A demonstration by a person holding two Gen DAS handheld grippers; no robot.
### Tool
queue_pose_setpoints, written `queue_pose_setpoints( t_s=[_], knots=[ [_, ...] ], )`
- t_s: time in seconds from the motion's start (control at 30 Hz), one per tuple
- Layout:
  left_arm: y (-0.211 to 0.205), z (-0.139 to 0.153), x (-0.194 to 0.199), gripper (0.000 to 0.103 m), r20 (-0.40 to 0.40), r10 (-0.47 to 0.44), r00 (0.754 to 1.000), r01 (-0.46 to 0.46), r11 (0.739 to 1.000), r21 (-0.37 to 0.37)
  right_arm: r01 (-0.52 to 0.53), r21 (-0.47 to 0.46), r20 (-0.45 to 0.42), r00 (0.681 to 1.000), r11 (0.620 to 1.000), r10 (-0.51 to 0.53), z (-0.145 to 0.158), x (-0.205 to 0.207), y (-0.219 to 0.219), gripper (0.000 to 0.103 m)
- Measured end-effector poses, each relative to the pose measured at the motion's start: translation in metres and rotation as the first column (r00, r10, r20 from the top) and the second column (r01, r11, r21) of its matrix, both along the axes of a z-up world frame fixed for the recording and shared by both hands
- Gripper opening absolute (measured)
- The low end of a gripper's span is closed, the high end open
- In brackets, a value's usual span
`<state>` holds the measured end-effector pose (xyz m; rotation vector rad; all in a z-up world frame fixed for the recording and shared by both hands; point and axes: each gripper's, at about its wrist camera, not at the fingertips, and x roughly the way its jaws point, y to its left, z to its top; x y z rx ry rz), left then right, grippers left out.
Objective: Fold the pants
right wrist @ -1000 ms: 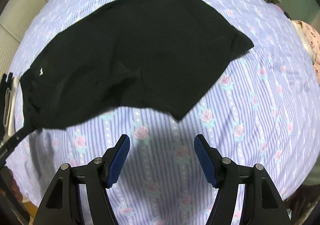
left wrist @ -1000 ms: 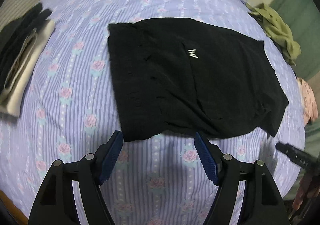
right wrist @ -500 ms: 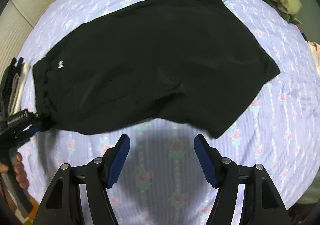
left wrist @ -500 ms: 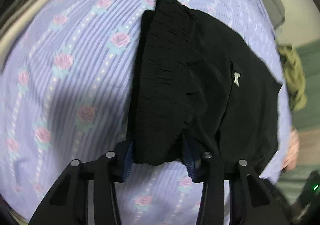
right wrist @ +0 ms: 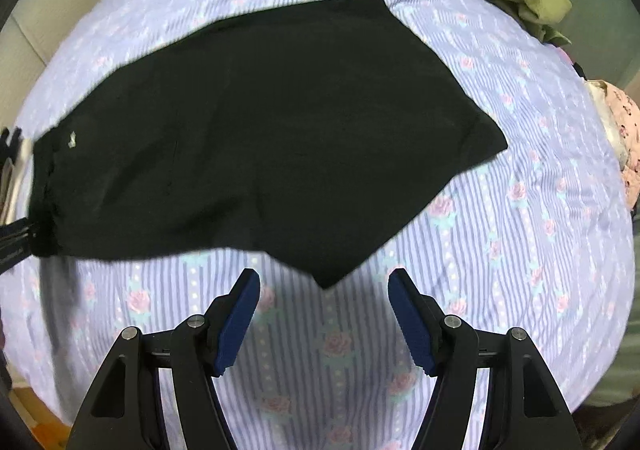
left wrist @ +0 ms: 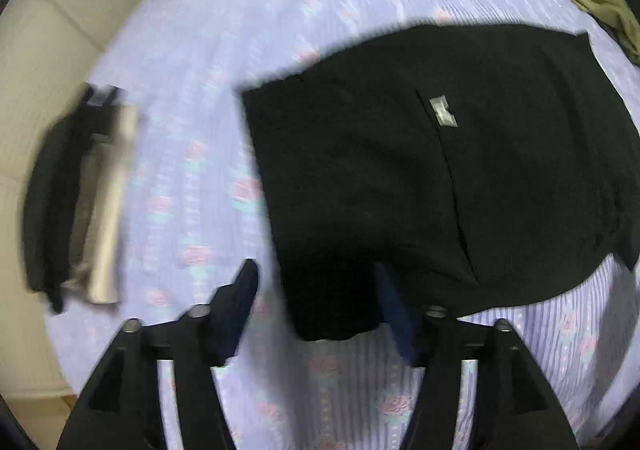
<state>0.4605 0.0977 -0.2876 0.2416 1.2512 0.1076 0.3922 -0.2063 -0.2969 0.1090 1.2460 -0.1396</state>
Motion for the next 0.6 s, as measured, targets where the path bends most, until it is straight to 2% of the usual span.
queue_pose_setpoints(
  t_s=[0.07, 0.17, 0.27, 0.37, 0.47, 0.53, 0.57, 0.6],
  knots=[
    [-0.002, 0.020, -0.008, 0.076, 0.061, 0.042, 0.997, -0.045, 0.997, 0.055, 0.003, 0.050, 0.014, 1.000, 0.999, -0.003, 0.001, 0.003, -0.002, 0.068],
    [-0.005, 0.042, -0.020, 0.078, 0.103, 0.071, 0.992, -0.074, 0.997, 0.028, -0.011, 0.079, 0.028, 1.000, 0.997, 0.009, 0.000, 0.008, -0.006, 0.068],
    [-0.009, 0.043, -0.028, 0.078, 0.086, 0.074, 0.994, -0.076, 0.997, 0.020, -0.022, 0.088, 0.051, 0.999, 0.996, 0.017, -0.004, 0.020, -0.011, 0.068],
    [-0.011, 0.031, -0.034, 0.078, 0.049, 0.104, 0.993, -0.105, 0.994, 0.029, -0.042, 0.071, 0.063, 0.997, 0.997, 0.037, -0.008, 0.031, -0.010, 0.067],
    [-0.005, 0.014, -0.026, 0.078, 0.009, 0.151, 0.988, -0.151, 0.989, -0.006, -0.052, 0.014, -0.022, 0.998, 0.999, 0.052, -0.032, 0.039, -0.010, 0.066],
    [-0.002, 0.006, -0.027, 0.078, -0.019, 0.174, 0.985, -0.174, 0.985, -0.013, -0.052, -0.045, -0.165, 0.985, 0.998, 0.044, -0.061, 0.039, -0.015, 0.066],
    [-0.004, 0.002, -0.028, 0.078, -0.034, 0.174, 0.984, -0.174, 0.985, -0.003, -0.046, -0.056, -0.204, 0.978, 0.997, 0.034, -0.071, 0.036, -0.018, 0.065],
    [-0.006, -0.001, -0.030, 0.078, -0.041, 0.165, 0.985, -0.165, 0.986, -0.001, -0.034, -0.047, -0.206, 0.978, 0.998, 0.024, -0.073, 0.033, -0.021, 0.065]
  ],
)
